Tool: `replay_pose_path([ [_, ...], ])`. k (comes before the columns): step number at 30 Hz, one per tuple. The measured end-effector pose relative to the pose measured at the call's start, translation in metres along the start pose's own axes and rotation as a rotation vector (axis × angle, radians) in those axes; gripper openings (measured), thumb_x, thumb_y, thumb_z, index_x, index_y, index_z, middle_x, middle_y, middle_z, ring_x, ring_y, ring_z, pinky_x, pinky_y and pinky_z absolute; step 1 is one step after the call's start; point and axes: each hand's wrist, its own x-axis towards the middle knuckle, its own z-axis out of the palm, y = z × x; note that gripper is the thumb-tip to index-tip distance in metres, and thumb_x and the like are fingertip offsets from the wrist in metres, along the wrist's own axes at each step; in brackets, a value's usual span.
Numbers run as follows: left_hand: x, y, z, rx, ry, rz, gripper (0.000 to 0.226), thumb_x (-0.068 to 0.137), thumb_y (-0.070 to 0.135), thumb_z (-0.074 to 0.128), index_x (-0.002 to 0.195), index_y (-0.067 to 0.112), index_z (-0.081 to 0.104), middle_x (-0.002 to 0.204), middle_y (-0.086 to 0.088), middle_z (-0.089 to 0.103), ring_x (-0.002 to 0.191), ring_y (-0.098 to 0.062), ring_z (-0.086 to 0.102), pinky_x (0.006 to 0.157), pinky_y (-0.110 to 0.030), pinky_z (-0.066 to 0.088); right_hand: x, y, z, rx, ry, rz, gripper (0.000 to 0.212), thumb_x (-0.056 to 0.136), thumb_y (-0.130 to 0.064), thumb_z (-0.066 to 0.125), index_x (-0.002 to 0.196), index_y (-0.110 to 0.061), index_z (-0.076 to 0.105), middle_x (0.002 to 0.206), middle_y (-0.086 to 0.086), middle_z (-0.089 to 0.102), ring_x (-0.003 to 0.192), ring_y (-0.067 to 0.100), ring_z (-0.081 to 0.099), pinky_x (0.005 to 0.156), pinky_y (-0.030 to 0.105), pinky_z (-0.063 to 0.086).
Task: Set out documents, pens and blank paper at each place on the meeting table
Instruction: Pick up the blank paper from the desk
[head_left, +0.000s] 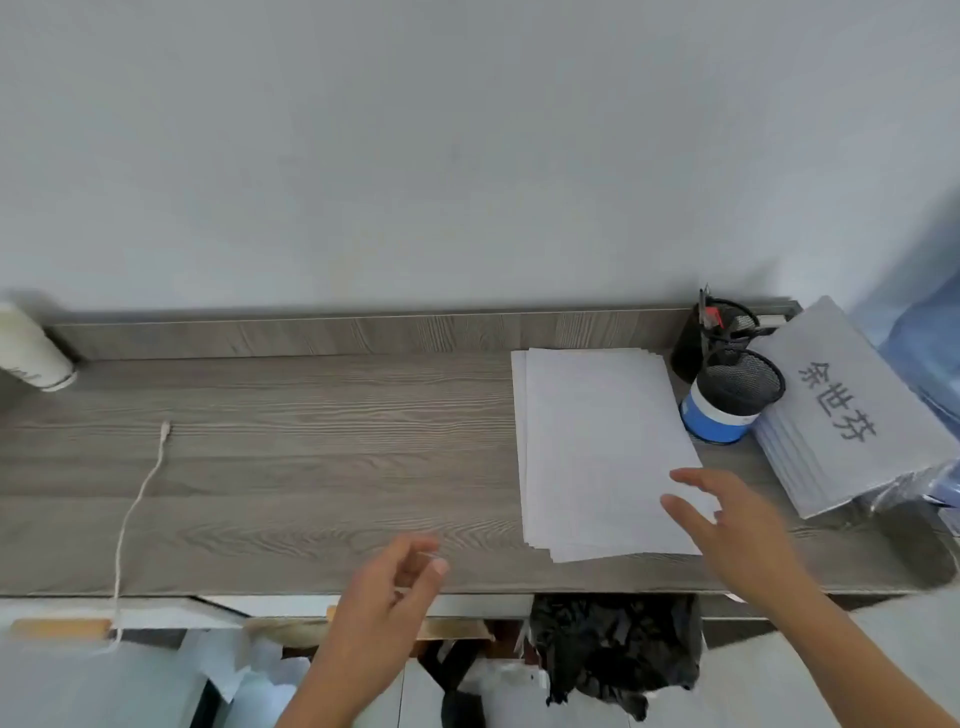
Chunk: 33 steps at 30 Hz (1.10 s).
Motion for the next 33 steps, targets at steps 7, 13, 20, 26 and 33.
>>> replay_pose_path([
  [7, 0.110, 0.006, 0.005, 0.408, -0.095, 0.275, 0.032, 0.097, 0.038, 0.045, 0.125, 0.025, 0.051, 0.122, 0.014, 0.048, 0.112, -0.003, 0.046, 0.093, -0.019, 0.035, 0.052, 0.011, 0.057, -0.307, 0.115, 0.264, 0.062, 0.095, -0.053, 0.042, 0.147, -0.020, 0.035, 0.158, 0.012, 0.028, 0.147, 0.031, 0.020, 0.118, 0.049, 0.022],
  [13, 0.152, 0.019, 0.035, 0.133, -0.168, 0.155, 0.034, 0.095, 0.025, 0.055, 0.128, 0.023, 0.050, 0.121, 0.010, 0.047, 0.116, -0.011, 0.047, 0.104, -0.031, 0.040, 0.037, -0.009, 0.106, -0.443, 0.061, 0.172, 0.080, 0.088, -0.071, 0.011, 0.153, -0.025, 0.021, 0.164, 0.012, 0.001, 0.152, 0.025, -0.005, 0.122, 0.039, -0.001],
  [20, 0.176, 0.028, 0.046, -0.386, 0.036, -0.161, 0.045, 0.088, 0.010, 0.062, 0.129, 0.018, 0.044, 0.114, 0.005, 0.060, 0.106, -0.021, 0.061, 0.095, -0.046, 0.051, 0.026, -0.028, 0.131, -0.408, 0.068, 0.096, 0.103, 0.076, -0.079, -0.013, 0.150, -0.023, 0.031, 0.163, 0.014, 0.008, 0.152, 0.027, 0.001, 0.118, 0.035, -0.001],
  [26, 0.197, 0.042, 0.042, -0.464, -0.001, -0.295, 0.041, 0.080, 0.013, 0.075, 0.110, 0.012, 0.047, 0.102, -0.006, 0.065, 0.091, -0.024, 0.066, 0.077, -0.037, 0.056, 0.018, -0.033, 0.130, -0.422, 0.022, 0.067, 0.105, 0.072, -0.080, -0.017, 0.151, -0.027, 0.028, 0.164, 0.010, 0.005, 0.152, 0.025, 0.000, 0.115, 0.032, -0.002],
  [33, 0.196, 0.051, 0.031, -0.318, -0.122, -0.191, 0.021, 0.077, 0.000, 0.076, 0.088, 0.015, 0.066, 0.098, -0.007, 0.073, 0.083, -0.022, 0.070, 0.071, -0.037, 0.058, 0.013, -0.028, 0.111, -0.318, -0.028, 0.018, 0.083, 0.082, -0.074, 0.023, 0.150, -0.027, 0.028, 0.159, -0.004, 0.025, 0.146, 0.016, 0.021, 0.118, 0.029, 0.015],
])
